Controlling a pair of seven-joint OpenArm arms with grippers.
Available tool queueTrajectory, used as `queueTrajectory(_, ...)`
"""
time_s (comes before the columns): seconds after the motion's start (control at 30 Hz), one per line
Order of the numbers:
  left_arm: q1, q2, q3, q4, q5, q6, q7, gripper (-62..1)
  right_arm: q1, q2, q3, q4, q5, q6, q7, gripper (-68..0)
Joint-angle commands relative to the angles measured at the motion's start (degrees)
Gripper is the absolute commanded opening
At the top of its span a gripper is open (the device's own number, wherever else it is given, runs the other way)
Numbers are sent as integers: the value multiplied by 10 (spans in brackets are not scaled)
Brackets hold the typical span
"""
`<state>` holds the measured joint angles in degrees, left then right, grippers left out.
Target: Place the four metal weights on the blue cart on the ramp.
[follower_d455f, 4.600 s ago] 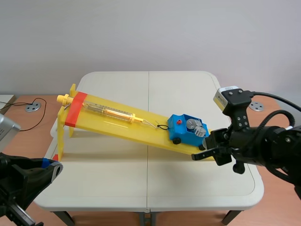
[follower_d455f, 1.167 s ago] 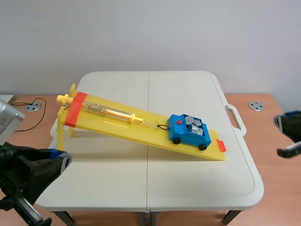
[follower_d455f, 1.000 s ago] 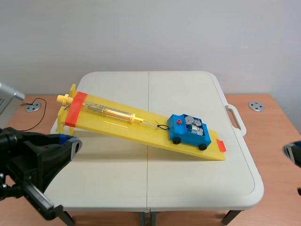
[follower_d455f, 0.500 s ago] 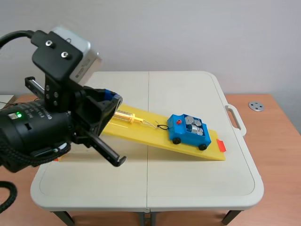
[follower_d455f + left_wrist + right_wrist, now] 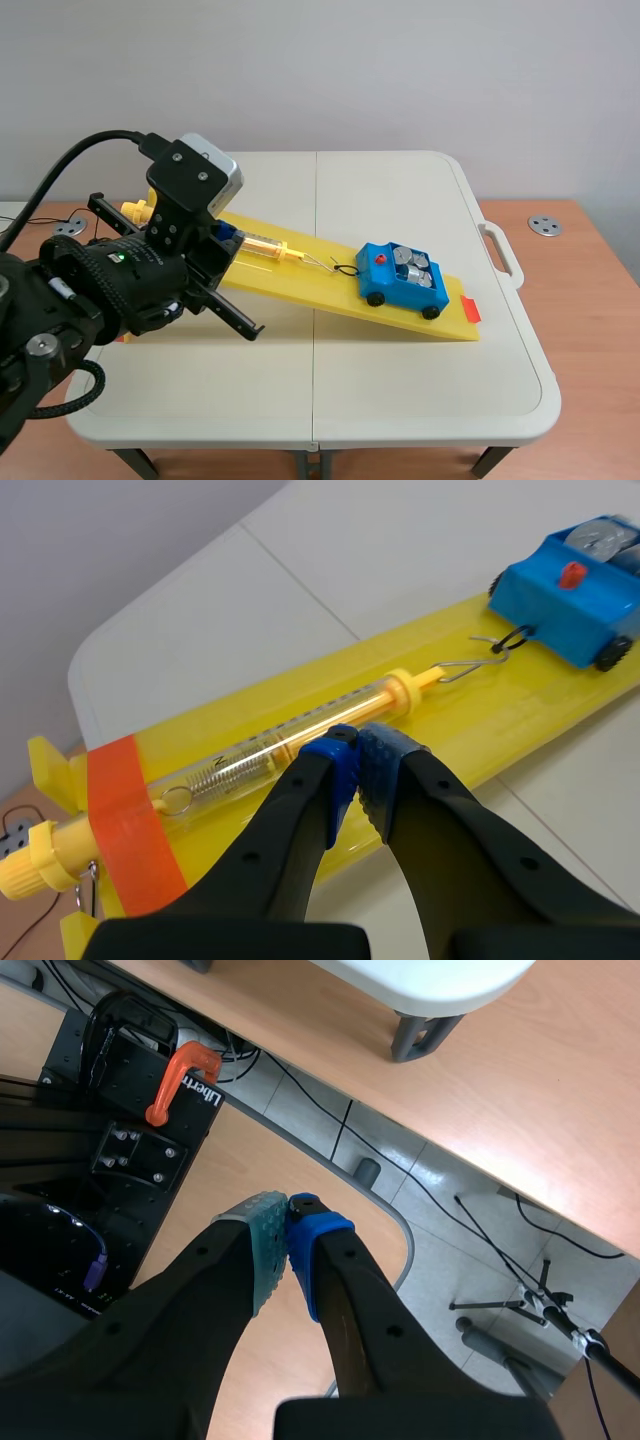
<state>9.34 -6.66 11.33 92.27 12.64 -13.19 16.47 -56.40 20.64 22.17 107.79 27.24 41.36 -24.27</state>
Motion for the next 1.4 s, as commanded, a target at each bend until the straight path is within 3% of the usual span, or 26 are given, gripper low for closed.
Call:
queueTrajectory(0.0, -23, 20, -4, 43, -11, 37, -59, -582, -7, 25, 18, 42, 17, 14, 54, -669)
queueTrajectory(1.0, -28, 20, -4, 30, -11, 36, -59, -582, -1, 25, 18, 42, 15, 14, 62, -669)
queueTrajectory(1.17, -22, 17, -4, 48, -38, 32, -19, -582, 31, 25, 18, 42, 15, 14, 71, -669)
queueTrajectory(1.37, 32, 5, -4, 132, -76, 27, 16, -582, 83, 25, 18, 42, 16, 14, 89, -669)
